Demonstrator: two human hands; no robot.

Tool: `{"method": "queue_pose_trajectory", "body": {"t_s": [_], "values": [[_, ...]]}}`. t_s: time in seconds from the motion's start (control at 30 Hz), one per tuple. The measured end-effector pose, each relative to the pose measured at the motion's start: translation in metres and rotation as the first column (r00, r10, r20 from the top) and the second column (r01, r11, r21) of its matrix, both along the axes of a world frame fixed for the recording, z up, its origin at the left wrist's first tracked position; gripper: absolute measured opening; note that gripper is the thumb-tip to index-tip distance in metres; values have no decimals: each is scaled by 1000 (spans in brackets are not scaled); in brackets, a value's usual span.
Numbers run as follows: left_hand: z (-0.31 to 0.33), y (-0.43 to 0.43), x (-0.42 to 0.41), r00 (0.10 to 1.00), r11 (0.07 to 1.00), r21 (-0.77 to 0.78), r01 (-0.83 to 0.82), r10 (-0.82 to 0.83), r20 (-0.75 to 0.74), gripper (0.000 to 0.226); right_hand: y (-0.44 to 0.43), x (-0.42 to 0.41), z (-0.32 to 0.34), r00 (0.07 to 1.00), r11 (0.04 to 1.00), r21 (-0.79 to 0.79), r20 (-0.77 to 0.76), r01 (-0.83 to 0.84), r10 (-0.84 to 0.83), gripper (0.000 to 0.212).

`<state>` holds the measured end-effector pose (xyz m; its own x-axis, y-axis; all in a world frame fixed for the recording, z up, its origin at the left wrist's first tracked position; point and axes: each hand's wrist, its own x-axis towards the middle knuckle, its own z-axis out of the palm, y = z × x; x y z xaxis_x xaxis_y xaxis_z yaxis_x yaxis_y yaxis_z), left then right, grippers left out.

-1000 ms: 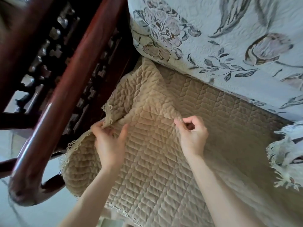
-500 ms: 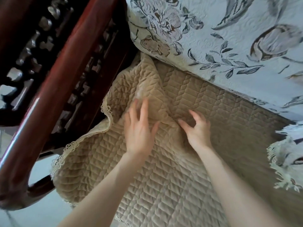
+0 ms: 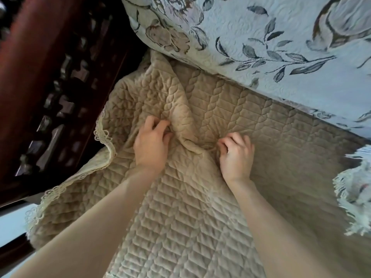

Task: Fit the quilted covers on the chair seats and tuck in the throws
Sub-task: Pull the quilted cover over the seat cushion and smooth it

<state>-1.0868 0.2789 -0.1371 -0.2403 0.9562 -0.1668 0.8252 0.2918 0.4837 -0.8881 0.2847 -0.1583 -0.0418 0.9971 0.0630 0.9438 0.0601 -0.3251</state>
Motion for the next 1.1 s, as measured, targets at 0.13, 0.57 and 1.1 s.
{"method": "queue_pose_trajectory", "body": {"t_s": [0.13, 0.57, 1.1], "values": [[1, 4, -2, 1000, 999, 45, 23, -23, -8, 9, 2, 1, -1, 998, 999, 16, 24, -52, 51, 17], [6, 11, 7, 999, 993, 116, 8, -2, -47, 4, 51, 18, 21, 997, 998, 64, -70, 23, -19, 7], [-1, 44, -16, 975, 992, -79, 102, -115, -190, 40, 65, -7, 30, 970, 944, -305, -162, 123, -179, 46]]}}
